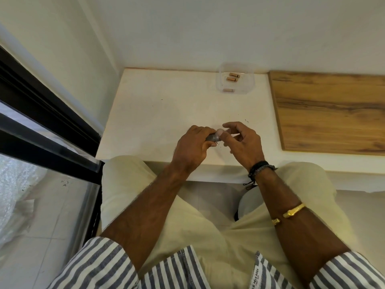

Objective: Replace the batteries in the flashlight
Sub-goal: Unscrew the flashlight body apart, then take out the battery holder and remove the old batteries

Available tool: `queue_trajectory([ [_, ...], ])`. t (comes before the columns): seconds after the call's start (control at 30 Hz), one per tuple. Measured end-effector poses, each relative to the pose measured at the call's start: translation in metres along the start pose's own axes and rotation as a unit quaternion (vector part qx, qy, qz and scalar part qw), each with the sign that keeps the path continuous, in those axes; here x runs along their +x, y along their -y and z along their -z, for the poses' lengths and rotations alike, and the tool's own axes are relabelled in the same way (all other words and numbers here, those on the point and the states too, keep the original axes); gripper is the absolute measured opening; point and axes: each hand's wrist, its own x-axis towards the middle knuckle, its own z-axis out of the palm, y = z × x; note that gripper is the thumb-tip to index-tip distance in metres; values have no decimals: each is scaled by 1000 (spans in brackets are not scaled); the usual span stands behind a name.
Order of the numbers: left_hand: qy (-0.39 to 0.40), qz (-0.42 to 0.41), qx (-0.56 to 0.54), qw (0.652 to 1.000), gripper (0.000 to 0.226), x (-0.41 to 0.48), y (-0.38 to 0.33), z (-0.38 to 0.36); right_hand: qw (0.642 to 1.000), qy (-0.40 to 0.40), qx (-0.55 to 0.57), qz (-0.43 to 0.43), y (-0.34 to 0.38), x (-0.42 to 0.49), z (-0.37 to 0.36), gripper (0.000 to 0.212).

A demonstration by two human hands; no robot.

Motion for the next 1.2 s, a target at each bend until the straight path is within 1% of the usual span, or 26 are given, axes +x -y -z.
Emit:
queue_trajectory([
  [0.13, 8, -5, 5, 1000, 26, 0, 2, -1, 999, 5, -33, 23, -4, 1, 0, 18],
  [0.2, 4, 2, 4, 1000, 27, 0, 3, -1, 999, 5, -20, 34, -4, 1, 0, 16],
  [0.3, -8, 16, 1, 1000, 27, 1, 4, -1, 999, 10, 8, 43, -4, 1, 1, 21],
  [0.5, -21, 51, -40, 998, 26, 3, 6, 0, 997, -30, 75, -13, -11, 7, 3, 33],
  [0.67, -60, 76, -129, 987, 21, 3, 7, 0, 988, -108, 76, -83, -28, 21, 4, 27],
  [0.8, -68, 74, -160, 982, 22, 3, 10, -3, 983, -160, -2, -90, -44, 33, 1, 22],
  [0.93, -64, 66, -164, 982, 22, 3, 13, -6, 976, -159, -93, -117, -58, 42, -3, 22],
  [1.07, -55, 56, -160, 984, 21, 3, 13, -9, 973, -146, -124, -128, -63, 44, -5, 22],
  [1.2, -52, 37, -152, 986, 23, 3, 6, -8, 973, -151, -124, -124, -58, 41, 3, 23],
])
